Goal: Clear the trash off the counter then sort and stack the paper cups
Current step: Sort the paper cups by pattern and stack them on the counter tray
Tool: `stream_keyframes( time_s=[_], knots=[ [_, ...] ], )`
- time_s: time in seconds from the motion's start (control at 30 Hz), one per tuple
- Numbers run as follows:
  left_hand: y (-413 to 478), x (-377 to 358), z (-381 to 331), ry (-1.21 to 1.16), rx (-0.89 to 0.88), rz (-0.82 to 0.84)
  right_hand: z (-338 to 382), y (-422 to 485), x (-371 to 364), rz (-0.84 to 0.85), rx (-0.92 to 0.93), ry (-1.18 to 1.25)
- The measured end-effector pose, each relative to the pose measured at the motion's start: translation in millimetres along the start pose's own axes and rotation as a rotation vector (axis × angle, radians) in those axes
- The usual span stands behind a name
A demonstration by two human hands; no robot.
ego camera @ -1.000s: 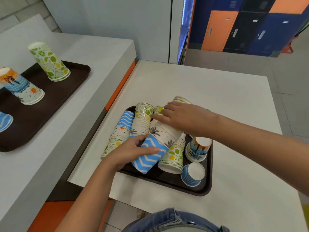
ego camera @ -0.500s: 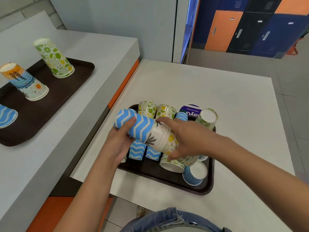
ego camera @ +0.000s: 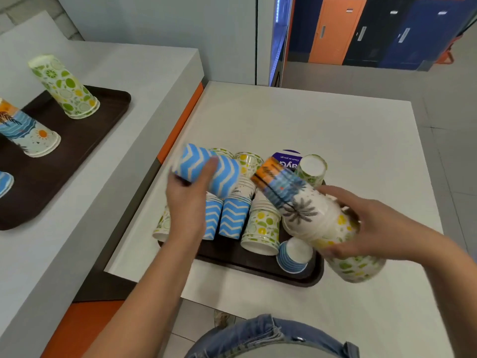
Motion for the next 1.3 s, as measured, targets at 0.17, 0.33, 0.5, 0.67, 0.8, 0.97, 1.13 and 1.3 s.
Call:
stream_keyframes(
  time_s=[0.17, 0.33, 0.5, 0.67, 0.8, 0.97, 1.13, 1.3],
  knots=[
    [-64.6, -52.9, 57.6, 0.349, -0.038, 0.403, -52.1, -46.8, 3.2, -0.091, -0.02, 0.26],
    [-98.4, -94.1, 112.5, 0.714, -0.143, 0.714, -86.8, -59.6, -10.2, -0.128, -0.04, 0.356],
    [-103.6, -92.8, 161.9, 1.004, -0.059, 0.766, -100.9, -56.1, -24.9, -0.125, -0.052, 0.419],
    [-108.5, -97.7, 144.1, 0.989, -0.006, 0.739, -98.7, -48.0, -29.6, -0.094, -0.035, 0.441],
    [-107.5, -111.2, 89.5, 0.345, 0.103, 0.47, -85.1, -39.1, -29.1, -0.066, 0.02, 0.391],
    [-87.2, -141.8, 81.4, 0.308, 0.211, 0.393, -68.0, -23.9, -27.1, -0.035, 0.06, 0.351],
    [-72.6, -140.6, 81.4, 0.244, 0.243, 0.335, -69.3, -17.4, -18.5, -0.042, 0.032, 0.303],
    [-46.1, -128.9, 67.8, 0.181, 0.224, 0.23, -71.2, -15.1, -11.1, -0.03, 0.02, 0.18]
  ],
)
Point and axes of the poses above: each hand's wrist, its own y-axis towards the middle knuckle, its own x-axis out of the back of the hand, z = x × y, the point moved 8 cm from there along y, towards the middle knuckle, and after that the axes turned 7 degrees about z, right-handed, at the moved point
